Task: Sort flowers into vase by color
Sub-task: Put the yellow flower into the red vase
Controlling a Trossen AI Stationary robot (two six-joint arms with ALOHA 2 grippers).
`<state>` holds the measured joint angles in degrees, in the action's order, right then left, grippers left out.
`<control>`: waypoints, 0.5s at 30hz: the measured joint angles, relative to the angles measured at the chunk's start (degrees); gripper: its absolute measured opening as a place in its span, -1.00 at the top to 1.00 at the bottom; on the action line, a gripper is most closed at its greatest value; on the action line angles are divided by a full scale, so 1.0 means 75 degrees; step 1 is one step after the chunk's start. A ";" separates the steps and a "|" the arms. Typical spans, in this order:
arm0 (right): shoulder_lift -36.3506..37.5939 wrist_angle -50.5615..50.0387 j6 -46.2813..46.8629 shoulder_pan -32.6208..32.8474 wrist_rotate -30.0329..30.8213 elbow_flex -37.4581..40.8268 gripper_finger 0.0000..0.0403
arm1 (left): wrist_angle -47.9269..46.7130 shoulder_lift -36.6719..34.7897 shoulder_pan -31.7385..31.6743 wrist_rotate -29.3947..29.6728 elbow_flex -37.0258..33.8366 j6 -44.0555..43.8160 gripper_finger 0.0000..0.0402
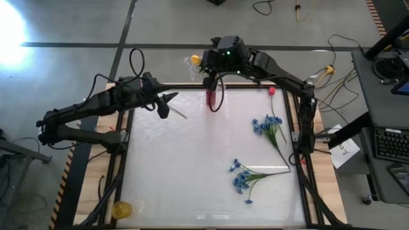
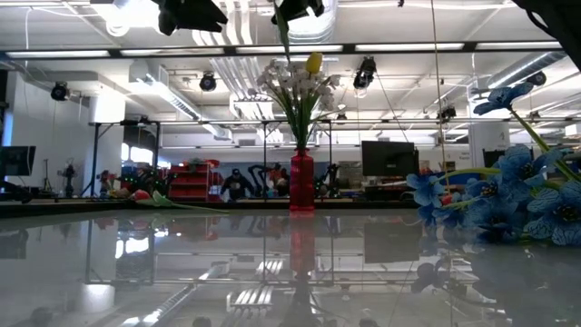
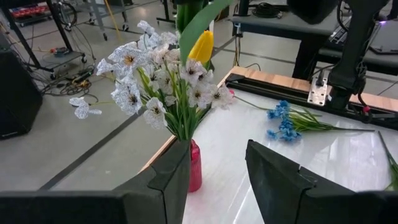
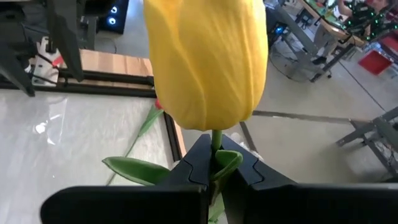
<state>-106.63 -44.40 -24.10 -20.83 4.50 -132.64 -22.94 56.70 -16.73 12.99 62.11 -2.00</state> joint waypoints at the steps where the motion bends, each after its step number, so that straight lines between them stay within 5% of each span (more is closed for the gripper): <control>1: 0.0000 0.0125 -0.0006 0.0029 -0.0001 0.0104 0.94 | -0.0002 -0.0011 0.0000 0.0000 0.0001 0.0000 0.29; 15: -0.0006 0.0416 -0.0082 0.0103 0.0013 0.0678 0.94 | -0.0174 -0.0473 0.0002 0.0021 0.0000 0.0000 0.29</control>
<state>-106.67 -41.28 -24.71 -20.05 4.60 -127.56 -24.25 53.15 -16.71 13.15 62.11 -2.00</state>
